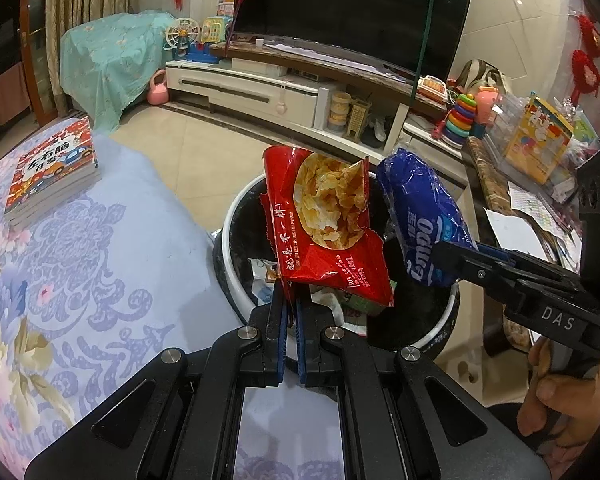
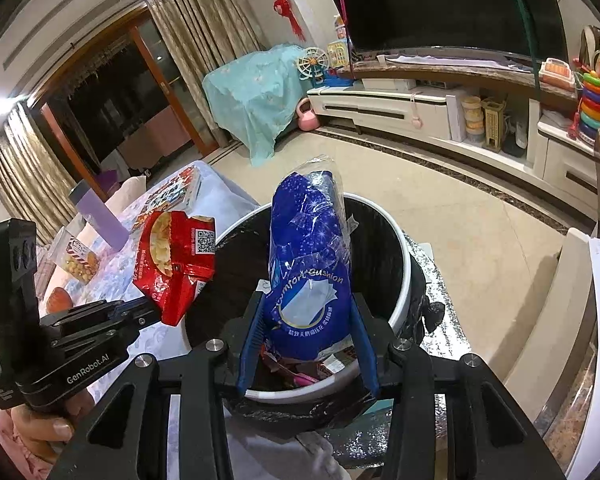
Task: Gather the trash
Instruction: 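Carry the red chip bag and blue snack bag with both tools over the trash bin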
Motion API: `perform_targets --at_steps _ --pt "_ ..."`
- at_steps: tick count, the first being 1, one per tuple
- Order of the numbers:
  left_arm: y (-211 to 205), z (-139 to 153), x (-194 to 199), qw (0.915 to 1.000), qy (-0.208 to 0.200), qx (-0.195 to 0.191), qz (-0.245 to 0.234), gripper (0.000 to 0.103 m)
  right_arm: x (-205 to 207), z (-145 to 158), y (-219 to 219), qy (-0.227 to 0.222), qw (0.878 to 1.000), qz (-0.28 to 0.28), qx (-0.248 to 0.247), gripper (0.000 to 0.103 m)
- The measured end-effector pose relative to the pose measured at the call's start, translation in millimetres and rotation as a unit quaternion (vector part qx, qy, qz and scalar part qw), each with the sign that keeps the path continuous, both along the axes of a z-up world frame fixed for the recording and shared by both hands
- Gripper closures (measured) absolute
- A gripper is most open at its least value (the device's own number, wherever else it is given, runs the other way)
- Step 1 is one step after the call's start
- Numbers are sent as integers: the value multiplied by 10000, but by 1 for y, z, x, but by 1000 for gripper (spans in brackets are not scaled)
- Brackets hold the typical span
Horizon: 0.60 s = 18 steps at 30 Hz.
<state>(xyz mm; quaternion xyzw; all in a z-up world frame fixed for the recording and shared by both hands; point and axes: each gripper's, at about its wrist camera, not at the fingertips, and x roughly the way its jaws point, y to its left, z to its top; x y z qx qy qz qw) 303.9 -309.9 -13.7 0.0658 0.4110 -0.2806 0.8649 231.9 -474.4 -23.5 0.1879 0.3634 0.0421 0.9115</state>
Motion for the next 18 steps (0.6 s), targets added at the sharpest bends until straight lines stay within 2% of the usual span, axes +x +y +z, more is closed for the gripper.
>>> perform_targets --at_steps 18 --pt "-6 -5 5 9998 116 109 -89 100 8 -5 3 154 9999 31 19 60"
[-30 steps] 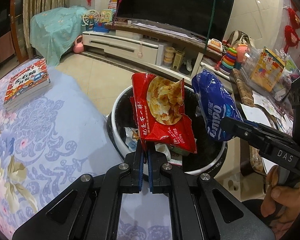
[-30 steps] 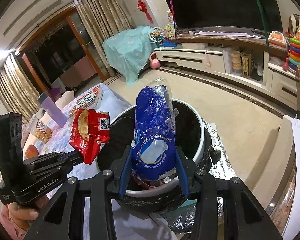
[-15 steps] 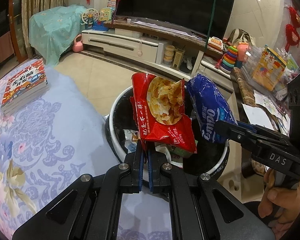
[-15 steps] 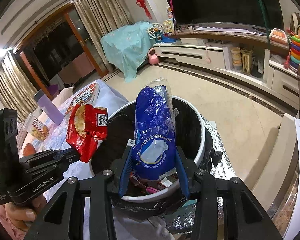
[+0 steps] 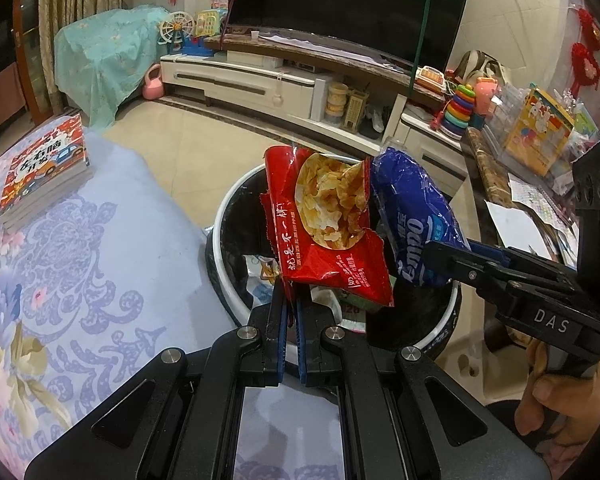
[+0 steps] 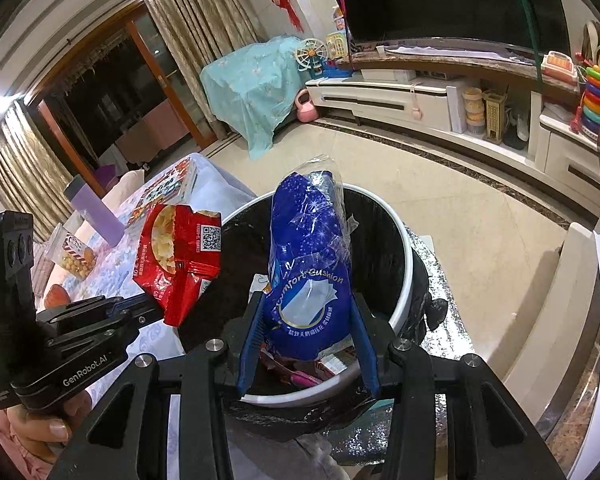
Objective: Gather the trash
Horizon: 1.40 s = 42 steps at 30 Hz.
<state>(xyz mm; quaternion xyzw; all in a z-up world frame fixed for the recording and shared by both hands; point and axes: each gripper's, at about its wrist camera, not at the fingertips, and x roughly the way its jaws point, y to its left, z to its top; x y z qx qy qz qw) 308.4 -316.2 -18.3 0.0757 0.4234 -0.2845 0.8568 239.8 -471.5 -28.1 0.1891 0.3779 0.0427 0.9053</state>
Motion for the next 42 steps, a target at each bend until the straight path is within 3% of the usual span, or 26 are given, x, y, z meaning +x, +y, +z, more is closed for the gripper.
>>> perform_targets --at_steps 13,14,17,18,24,29,42 --pt "1 1 2 9999 71 6 86 96 4 0 1 31 10000 1 9 58" --pt "2 1 2 9999 80 10 105 91 4 0 0 17 10000 -13 25 57" --pt "10 3 1 9997 41 -15 244 55 2 1 -3 -40 9999 -70 87 46" --pt "12 4 0 9996 6 -34 286 52 1 2 -4 -66 9999 -96 87 42" --pt "30 6 -11 9990 -36 -127 421 51 -11 7 -7 -197 9995 -184 173 27" --pt "57 4 -27 9968 60 -401 682 46 -28 13 -6 -330 9983 -346 342 6" --pt "132 -8 -99 9894 -81 -868 1157 37 -98 13 38 -724 9944 -570 509 5"
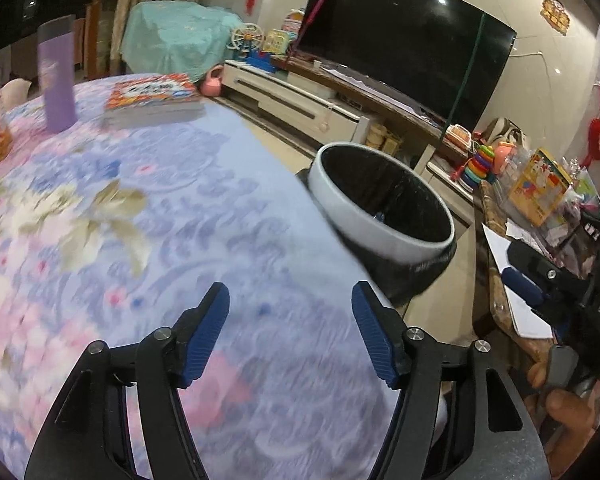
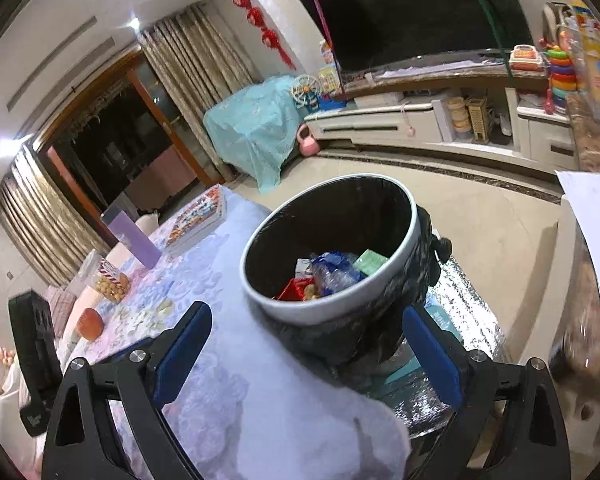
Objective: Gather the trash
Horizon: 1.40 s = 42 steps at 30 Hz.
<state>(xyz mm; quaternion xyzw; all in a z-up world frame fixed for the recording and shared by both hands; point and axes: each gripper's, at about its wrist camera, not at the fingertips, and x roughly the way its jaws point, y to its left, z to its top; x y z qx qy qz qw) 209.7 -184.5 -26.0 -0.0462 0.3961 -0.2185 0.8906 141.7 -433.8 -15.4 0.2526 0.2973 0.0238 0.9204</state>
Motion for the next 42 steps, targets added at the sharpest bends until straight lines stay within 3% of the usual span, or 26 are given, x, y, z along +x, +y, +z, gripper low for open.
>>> perform_targets --at_steps 7,13,17,19,21,24,29,42 --pt "30 0 -35 9995 -207 -130 175 32 -38 3 28 -271 9994 -200 -115 0" --pt "45 12 -68 9973 -671 -92 270 26 -62 7 44 -336 9984 -289 -348 0" --pt "54 27 -89 9943 -1013 -115 319 24 -77 25 54 -609 9955 -334 -644 0" --pt "60 34 -102 9911 -1261 -107 402 17 -88 40 62 -868 9916 -377 -881 0" --pt "65 37 -114 9868 -1505 -24 604 0 -98 50 70 -1107 9871 -412 -1081 0" --pt "74 35 -126 9818 -1703 56 842 0 -112 56 84 -1417 9784 -461 -1434 0" --pt "80 27 -137 9779 -1802 168 1049 0 -122 41 98 -1557 9701 -590 -1766 0" --pt "80 28 -168 9643 -2218 471 1370 0 -132 16 112 -1471 9711 -464 -1820 0"
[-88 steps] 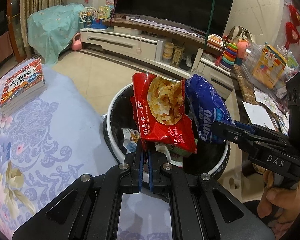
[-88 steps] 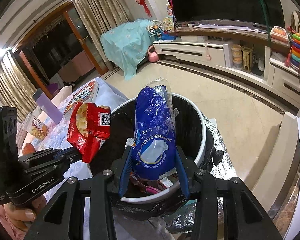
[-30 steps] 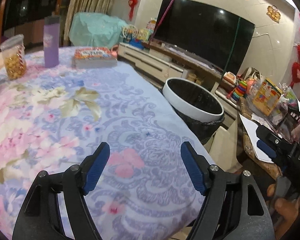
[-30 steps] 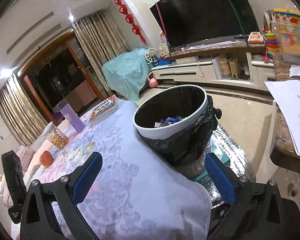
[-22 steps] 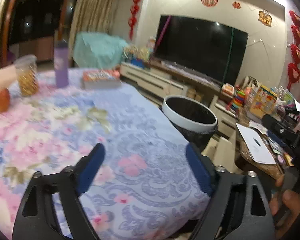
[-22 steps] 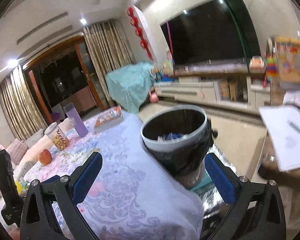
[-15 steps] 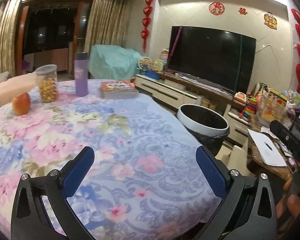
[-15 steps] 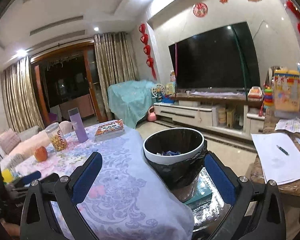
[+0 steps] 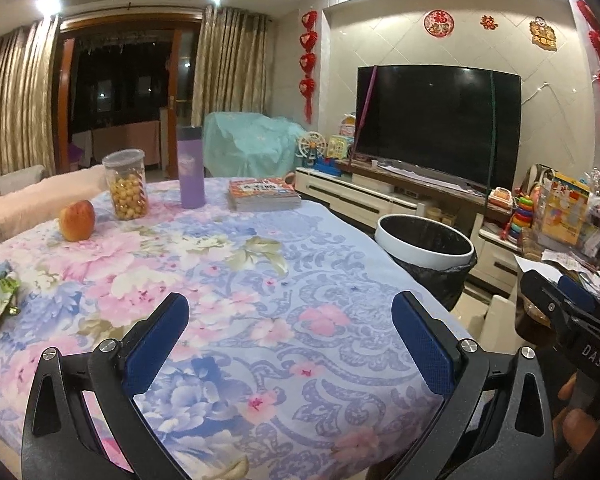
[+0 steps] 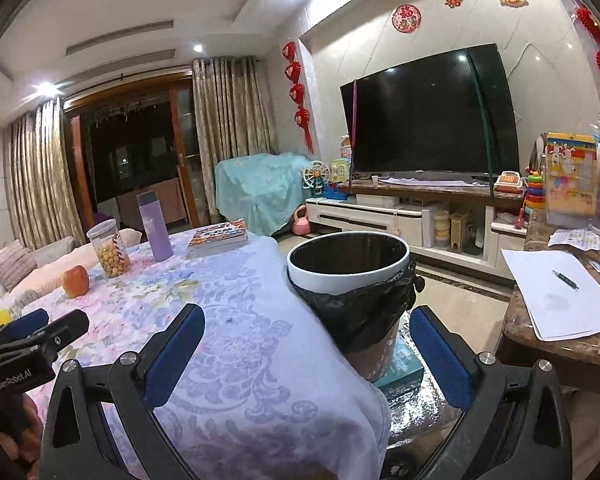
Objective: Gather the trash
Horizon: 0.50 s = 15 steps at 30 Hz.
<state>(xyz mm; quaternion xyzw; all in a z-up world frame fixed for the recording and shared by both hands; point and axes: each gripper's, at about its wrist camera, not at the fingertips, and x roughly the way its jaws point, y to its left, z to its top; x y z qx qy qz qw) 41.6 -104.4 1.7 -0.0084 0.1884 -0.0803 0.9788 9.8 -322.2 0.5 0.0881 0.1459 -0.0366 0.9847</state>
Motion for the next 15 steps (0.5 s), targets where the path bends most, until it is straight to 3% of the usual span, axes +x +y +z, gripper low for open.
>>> perform_targets --at_steps 15 --pt "2 4 -11 9995 -227 143 183 0 -9 1 -2 -38 10000 -17 -16 0"
